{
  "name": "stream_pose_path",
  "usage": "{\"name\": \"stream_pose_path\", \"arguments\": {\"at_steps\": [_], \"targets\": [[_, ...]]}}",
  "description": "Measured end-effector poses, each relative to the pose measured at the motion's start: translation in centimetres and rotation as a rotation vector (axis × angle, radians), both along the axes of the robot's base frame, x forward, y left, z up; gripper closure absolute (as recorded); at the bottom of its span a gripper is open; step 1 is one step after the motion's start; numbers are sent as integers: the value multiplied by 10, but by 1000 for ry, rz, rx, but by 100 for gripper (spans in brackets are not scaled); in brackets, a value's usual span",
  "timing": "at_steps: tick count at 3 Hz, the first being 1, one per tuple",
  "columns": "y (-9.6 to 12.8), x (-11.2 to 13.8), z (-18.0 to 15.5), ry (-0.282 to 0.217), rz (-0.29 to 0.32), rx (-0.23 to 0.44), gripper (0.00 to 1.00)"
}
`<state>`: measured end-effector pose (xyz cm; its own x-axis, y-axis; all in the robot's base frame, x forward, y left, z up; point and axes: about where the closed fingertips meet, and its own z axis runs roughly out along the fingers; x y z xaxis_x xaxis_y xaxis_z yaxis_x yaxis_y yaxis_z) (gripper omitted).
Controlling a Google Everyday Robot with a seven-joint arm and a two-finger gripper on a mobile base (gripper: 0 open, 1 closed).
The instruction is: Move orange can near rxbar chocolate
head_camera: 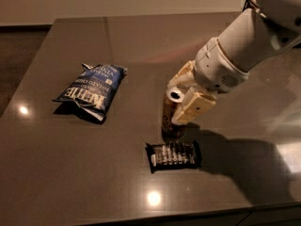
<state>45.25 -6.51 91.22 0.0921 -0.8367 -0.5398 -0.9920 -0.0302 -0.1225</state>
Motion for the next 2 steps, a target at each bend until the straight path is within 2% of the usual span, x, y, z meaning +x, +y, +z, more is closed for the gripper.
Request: {"name": "stream_pose_path", "arguments": {"at_steps": [1, 2], "targets": [[1, 0, 0, -1, 2, -1, 0], [1, 0, 0, -1, 2, -1, 0]]}}
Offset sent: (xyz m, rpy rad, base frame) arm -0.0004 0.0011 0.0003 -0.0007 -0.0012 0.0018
